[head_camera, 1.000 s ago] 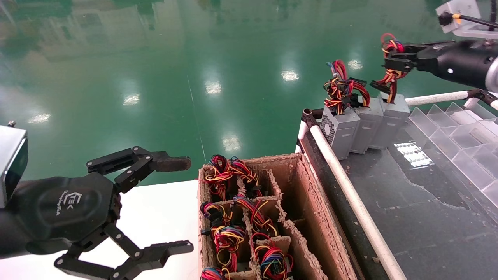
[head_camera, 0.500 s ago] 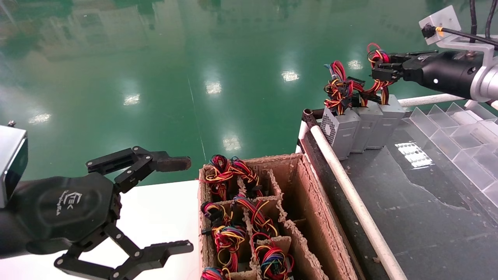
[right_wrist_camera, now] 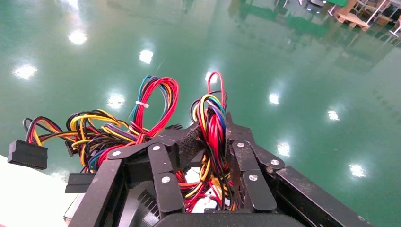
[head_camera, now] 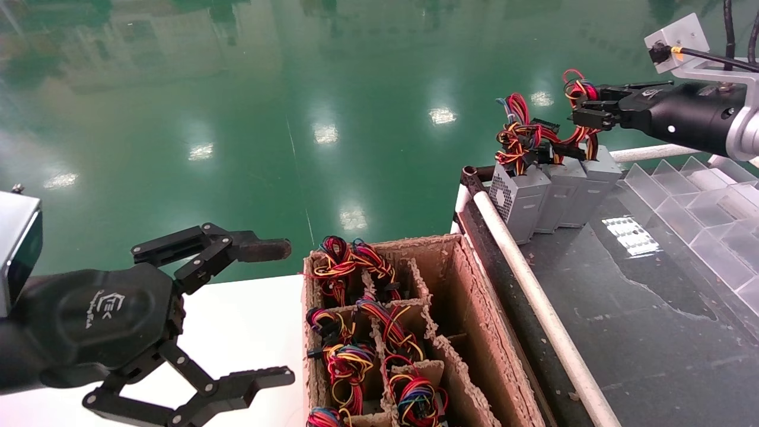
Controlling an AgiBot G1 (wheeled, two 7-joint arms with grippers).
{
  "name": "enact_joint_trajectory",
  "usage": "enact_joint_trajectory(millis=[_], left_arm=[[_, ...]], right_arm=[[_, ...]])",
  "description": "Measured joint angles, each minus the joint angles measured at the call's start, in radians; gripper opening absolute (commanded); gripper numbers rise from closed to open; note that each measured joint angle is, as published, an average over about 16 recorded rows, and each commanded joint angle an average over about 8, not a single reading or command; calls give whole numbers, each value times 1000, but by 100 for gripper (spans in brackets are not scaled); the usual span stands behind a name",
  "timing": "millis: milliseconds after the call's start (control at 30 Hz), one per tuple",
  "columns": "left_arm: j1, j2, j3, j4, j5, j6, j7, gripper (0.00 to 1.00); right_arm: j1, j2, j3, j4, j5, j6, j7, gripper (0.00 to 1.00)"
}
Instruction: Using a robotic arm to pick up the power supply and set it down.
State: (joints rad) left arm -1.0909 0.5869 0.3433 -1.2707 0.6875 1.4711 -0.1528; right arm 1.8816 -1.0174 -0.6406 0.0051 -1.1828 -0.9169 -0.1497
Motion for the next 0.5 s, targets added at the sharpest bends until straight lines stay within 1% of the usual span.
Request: enact_joint_trajectory(millis=[500], left_arm=[[0,0,0,0,0,0,0,100]], right_arm=[[15,26,-15,-10,-21,-30,15,100]])
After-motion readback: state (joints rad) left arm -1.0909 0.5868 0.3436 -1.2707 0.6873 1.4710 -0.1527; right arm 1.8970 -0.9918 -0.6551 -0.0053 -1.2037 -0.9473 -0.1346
